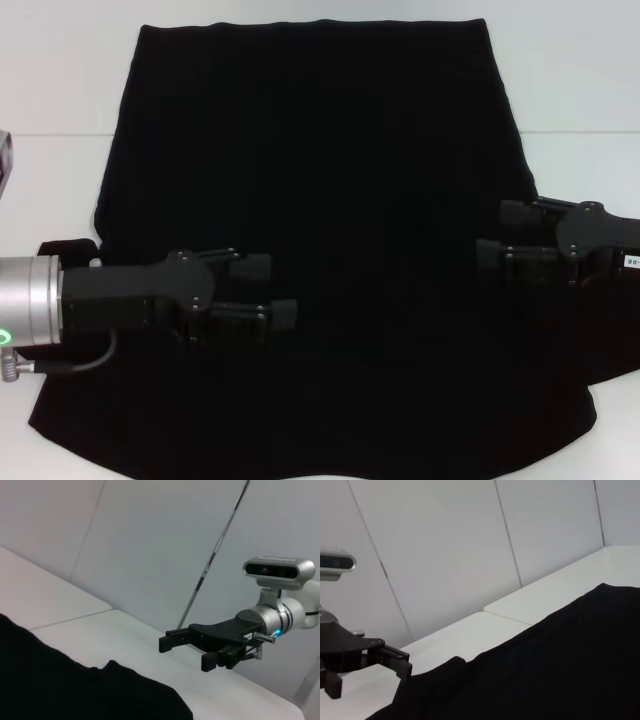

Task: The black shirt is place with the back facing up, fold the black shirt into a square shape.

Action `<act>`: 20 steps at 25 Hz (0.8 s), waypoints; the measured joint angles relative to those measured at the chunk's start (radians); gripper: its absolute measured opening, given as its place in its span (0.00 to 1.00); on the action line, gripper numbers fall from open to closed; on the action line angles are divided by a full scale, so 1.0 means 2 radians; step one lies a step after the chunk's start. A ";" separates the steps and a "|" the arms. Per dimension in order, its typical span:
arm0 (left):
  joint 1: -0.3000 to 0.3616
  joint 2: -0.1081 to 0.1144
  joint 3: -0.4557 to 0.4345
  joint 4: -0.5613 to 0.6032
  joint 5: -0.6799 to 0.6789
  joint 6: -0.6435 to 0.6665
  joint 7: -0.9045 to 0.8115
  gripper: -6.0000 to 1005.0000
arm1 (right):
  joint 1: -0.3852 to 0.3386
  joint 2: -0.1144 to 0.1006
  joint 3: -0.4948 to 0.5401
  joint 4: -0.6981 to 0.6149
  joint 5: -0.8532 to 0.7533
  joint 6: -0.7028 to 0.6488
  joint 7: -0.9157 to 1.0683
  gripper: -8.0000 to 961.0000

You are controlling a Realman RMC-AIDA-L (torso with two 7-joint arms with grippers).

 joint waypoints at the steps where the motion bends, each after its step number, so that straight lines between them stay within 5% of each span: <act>1: 0.000 0.000 -0.003 0.000 0.003 0.000 -0.001 0.93 | 0.000 0.000 -0.002 0.000 0.000 0.001 0.000 0.95; 11: 0.005 0.001 -0.016 0.001 0.018 -0.001 -0.003 0.93 | 0.006 0.004 -0.021 0.000 0.000 0.020 0.002 0.95; 20: 0.012 0.008 -0.080 0.010 0.026 -0.030 -0.083 0.93 | 0.009 0.007 -0.016 0.001 0.004 0.025 0.000 0.95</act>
